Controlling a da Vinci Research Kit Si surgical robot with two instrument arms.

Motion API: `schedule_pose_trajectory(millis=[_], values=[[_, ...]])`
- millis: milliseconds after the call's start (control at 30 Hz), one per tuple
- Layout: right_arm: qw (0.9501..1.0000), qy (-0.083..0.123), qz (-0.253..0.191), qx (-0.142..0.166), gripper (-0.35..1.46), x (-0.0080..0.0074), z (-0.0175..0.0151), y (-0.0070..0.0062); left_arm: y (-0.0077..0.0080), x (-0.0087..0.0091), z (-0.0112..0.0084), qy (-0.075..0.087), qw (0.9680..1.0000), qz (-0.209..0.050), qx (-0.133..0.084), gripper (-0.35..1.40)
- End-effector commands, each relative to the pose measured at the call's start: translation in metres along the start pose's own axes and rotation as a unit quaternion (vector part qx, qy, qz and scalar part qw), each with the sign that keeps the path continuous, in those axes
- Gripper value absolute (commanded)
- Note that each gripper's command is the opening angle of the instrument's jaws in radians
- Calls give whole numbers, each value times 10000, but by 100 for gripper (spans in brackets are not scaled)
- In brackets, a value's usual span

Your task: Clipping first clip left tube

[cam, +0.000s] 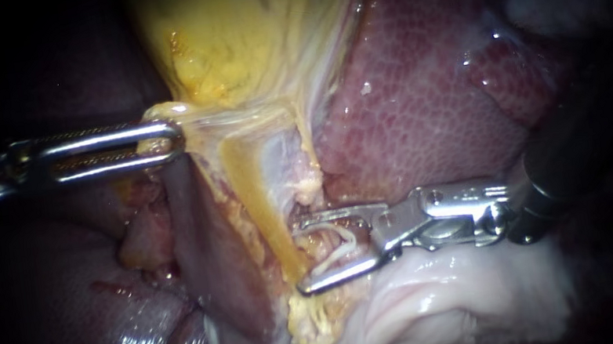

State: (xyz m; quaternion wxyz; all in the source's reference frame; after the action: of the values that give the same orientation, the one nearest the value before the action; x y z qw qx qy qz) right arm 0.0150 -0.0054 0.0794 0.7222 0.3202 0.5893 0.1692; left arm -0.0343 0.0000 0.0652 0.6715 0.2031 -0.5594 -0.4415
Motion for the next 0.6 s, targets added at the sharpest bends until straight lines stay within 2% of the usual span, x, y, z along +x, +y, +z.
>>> schedule_pose_trajectory(millis=[33, 300, 600], values=[[10000, -1, 7, 21, 60, 0, 2, -1, 0, 0, 0, 1, 10000, 1, -2, -35], [9990, -61, 190, 403, 60, -8, 12, -13, 4, 0, 1, 7, 10000, 1, 19, -35], [9955, -142, 376, 861, 58, -14, 29, -33, 25, 6, 3, 7, 10000, 15, 22, -35]])
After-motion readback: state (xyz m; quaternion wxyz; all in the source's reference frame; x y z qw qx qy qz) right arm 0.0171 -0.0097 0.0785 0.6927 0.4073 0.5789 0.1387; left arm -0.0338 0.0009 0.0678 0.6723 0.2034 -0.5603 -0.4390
